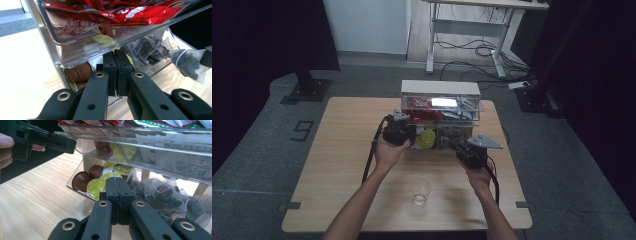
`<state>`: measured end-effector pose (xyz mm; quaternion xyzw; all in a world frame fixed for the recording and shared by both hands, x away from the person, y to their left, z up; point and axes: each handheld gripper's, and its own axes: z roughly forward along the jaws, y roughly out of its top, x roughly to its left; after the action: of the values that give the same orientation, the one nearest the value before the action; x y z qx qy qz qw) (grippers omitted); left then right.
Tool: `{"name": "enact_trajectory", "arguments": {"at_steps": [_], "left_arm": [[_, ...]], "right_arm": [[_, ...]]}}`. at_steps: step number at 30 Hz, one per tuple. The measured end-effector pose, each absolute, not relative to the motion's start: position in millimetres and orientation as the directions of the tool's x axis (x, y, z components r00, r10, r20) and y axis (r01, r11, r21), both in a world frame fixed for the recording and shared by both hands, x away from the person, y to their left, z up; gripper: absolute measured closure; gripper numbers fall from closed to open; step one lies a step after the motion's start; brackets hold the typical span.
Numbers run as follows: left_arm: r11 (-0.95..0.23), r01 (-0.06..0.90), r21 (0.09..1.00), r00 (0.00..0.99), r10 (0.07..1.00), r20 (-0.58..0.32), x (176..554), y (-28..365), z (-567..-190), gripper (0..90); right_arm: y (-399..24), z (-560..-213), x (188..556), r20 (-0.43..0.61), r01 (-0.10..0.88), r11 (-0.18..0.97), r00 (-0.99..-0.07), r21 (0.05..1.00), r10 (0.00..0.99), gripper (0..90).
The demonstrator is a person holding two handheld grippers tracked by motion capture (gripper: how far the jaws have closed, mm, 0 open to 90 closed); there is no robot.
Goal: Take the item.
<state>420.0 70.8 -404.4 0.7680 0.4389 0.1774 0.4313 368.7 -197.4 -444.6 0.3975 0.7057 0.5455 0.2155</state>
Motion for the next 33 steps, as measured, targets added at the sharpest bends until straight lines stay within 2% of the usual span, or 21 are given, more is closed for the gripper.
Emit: {"name": "enact_trajectory", "arguments": {"at_steps": [18,33], "left_arm": [[-0.246,0.525,0.815,0.55,0.828,-0.104,419.8,70.4,-403.5,88.2],[-0.25,0.523,0.815,0.551,0.829,-0.099,419.8,71.0,-403.3,88.3]], "right_arm": [[-193.5,-455.9,341.1,0.138,0.32,0.097,-0.638,0.943,0.757,88.9],[-189.9,-450.2,323.0,0.134,0.29,0.09,-0.668,0.953,0.732,88.8]]}}
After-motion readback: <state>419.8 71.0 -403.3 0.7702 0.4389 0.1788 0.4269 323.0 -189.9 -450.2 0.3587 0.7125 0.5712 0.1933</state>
